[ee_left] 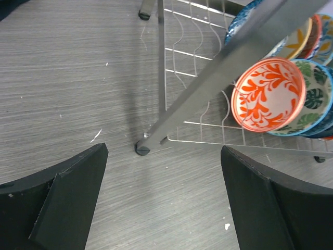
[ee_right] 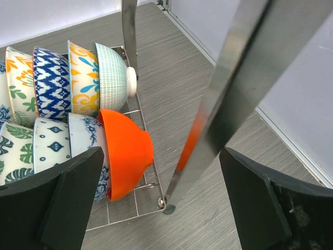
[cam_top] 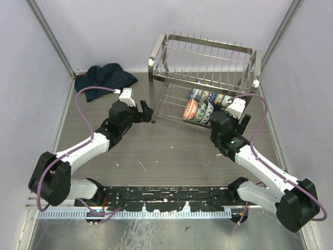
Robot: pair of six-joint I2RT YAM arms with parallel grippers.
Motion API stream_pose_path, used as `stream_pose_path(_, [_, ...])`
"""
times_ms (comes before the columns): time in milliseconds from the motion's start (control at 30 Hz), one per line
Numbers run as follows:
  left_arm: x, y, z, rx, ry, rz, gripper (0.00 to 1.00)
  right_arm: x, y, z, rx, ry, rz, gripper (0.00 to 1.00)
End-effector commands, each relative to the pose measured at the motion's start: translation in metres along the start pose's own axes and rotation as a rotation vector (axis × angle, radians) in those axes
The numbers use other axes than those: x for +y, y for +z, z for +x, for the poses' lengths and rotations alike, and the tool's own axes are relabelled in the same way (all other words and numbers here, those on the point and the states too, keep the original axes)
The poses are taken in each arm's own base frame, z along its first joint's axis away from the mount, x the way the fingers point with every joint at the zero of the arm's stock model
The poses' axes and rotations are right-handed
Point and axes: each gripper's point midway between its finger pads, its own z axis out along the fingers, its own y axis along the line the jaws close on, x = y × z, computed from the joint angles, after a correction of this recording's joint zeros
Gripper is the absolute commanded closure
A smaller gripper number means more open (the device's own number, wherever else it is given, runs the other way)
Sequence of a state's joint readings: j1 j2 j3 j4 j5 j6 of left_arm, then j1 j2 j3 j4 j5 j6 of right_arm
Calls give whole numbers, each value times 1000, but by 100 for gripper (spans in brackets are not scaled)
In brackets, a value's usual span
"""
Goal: Unload the bowls from the dish rack
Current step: Move the dish rack to the center of the board.
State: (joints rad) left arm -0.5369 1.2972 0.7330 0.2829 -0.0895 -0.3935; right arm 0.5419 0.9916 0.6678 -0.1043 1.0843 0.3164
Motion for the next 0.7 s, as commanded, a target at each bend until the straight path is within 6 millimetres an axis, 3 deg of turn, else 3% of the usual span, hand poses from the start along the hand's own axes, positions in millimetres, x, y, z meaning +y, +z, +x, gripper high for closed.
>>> stream_pose_path(0, [4, 14, 0, -10, 18, 24, 2, 13, 7, -9, -33, 66, -6, 0])
stream_pose_path(333, [-6, 36, -5, -35, 43, 82, 2, 26, 14, -10, -60, 90, -18, 0])
stream_pose_path(667, [5, 61, -5, -71, 60, 30, 2, 42, 19, -10, -71, 111, -48, 0])
